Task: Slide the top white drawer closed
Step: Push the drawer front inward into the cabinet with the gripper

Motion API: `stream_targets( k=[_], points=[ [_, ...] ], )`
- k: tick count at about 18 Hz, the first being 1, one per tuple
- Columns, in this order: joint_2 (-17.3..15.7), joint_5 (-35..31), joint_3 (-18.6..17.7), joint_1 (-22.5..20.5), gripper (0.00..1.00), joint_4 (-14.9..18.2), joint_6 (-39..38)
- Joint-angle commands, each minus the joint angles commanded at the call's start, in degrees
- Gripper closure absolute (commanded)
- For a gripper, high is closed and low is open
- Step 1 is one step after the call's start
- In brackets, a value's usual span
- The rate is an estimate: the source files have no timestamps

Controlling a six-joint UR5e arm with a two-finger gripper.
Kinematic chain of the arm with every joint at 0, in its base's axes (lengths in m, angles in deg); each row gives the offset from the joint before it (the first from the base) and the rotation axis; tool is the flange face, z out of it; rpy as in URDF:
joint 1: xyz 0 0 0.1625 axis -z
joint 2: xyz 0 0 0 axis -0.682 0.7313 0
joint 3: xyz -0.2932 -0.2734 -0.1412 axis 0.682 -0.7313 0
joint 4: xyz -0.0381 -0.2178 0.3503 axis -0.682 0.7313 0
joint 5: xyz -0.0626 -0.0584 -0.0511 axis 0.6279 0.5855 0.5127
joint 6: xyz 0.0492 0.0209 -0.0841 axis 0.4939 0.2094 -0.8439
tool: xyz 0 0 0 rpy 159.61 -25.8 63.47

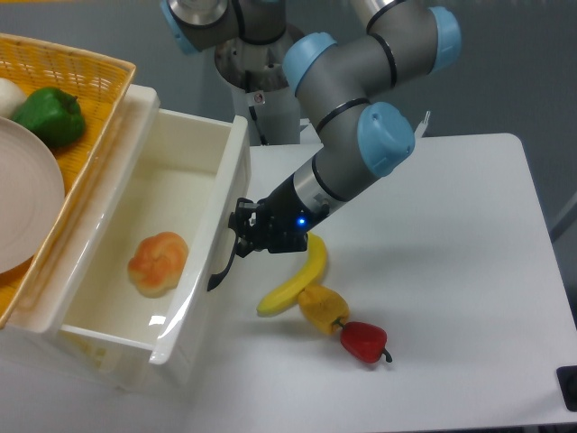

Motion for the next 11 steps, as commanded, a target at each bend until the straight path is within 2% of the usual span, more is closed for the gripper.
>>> stream_targets(
  k=[11],
  points=[
    [-0.6,0.0,-0.1,2.8,1.00,0.0,-2.5]
  ],
)
